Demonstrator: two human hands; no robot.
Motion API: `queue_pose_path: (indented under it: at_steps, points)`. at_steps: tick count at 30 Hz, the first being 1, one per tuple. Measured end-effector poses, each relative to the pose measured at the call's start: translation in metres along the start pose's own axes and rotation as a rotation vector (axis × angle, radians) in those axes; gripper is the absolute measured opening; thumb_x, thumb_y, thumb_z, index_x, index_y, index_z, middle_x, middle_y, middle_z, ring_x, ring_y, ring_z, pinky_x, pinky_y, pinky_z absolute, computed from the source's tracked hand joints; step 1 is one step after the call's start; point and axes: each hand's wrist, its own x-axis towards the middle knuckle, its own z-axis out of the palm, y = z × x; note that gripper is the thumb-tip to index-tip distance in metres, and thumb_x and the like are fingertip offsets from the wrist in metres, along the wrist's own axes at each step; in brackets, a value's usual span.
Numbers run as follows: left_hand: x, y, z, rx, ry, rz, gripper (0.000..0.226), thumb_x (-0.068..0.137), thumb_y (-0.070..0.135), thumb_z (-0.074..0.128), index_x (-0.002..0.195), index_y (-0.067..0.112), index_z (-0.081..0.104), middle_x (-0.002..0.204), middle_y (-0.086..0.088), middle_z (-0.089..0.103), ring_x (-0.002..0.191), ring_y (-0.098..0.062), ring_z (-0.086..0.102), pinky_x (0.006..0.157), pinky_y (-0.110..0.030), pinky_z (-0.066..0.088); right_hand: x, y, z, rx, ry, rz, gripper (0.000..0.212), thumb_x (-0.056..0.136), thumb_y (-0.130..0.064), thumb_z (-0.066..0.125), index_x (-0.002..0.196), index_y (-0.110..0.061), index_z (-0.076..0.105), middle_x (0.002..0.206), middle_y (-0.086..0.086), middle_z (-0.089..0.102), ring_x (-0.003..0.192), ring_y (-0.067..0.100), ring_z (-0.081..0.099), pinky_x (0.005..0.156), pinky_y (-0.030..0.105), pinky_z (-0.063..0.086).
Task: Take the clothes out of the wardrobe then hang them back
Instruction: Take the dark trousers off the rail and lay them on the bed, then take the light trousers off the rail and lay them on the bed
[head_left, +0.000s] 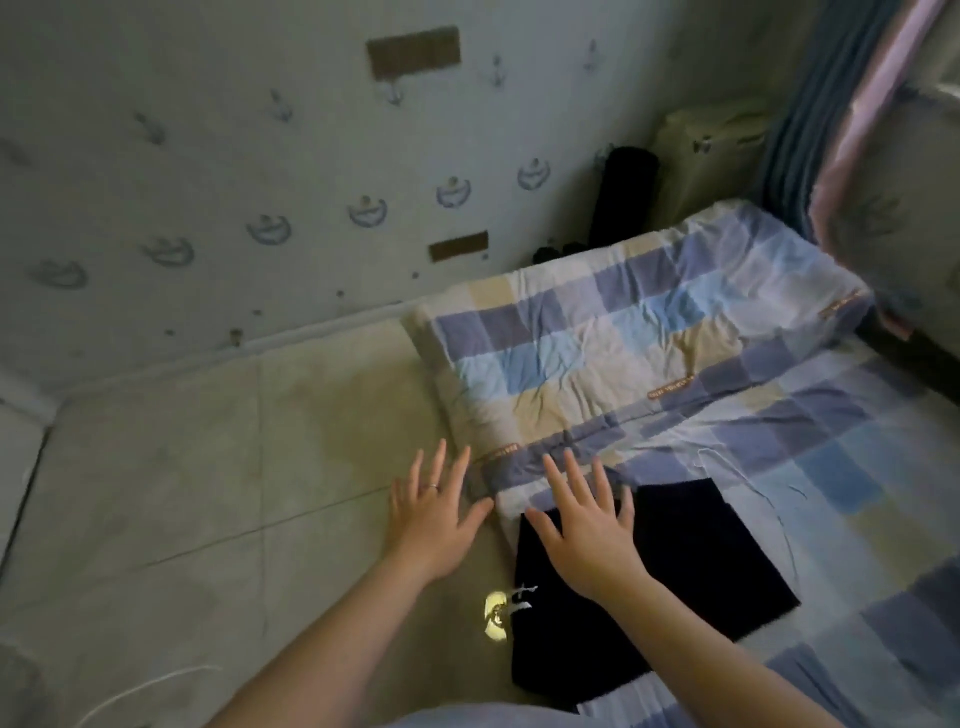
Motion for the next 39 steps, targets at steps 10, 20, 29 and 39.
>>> queue_pose_path:
  at_steps: [10,20,29,39]
  points:
    - [-0.161,-0.218,-0.046,-0.158,0.250,-0.386,0.072,0.095,0.069,0.023,0.153,0.044,-0.011,0.163,0.012,-0.020,0.149,-0.016,-0.021,0.120,-0.049,-0.006,-0.034,-0.228,0.083,-0.112,-0.071,-0.461,0.069,0.091,-0.071,0.011,0.151,-0.045,-0.011,0.162,-0.012,-0.016,0.148,0.022,-0.022,0.118,0.053,-0.014]
    - [-0.356,-0.390,-0.153,-0.057,0.796,-0.704,0.077,0.087,0.077,0.007,0.154,0.043,-0.007,0.165,0.009,-0.012,0.151,-0.018,-0.016,0.121,-0.048,-0.004,-0.122,-0.510,0.122,-0.079,-0.002,-1.098,0.065,0.095,-0.069,0.007,0.147,-0.046,-0.024,0.155,-0.018,-0.032,0.144,0.019,-0.031,0.116,0.049,-0.019]
    - [-0.531,-0.462,-0.296,0.220,1.330,-0.926,0.067,0.094,0.063,0.027,0.155,0.039,0.014,0.166,0.009,0.007,0.152,-0.019,0.001,0.119,-0.050,0.013,-0.246,-0.745,0.066,0.199,0.147,-1.736,0.063,0.095,-0.068,0.008,0.150,-0.047,-0.015,0.158,-0.021,-0.023,0.146,0.010,-0.026,0.118,0.045,-0.013]
    - [-0.675,-0.503,-0.433,0.649,1.518,-1.099,0.067,0.093,0.061,0.032,0.155,0.040,0.018,0.164,0.006,0.016,0.151,-0.022,0.010,0.116,-0.047,0.019,-0.363,-0.928,-0.025,0.491,0.294,-2.201,0.066,0.094,-0.063,0.017,0.155,-0.041,0.003,0.163,-0.018,-0.006,0.149,0.008,-0.016,0.121,0.046,-0.001]
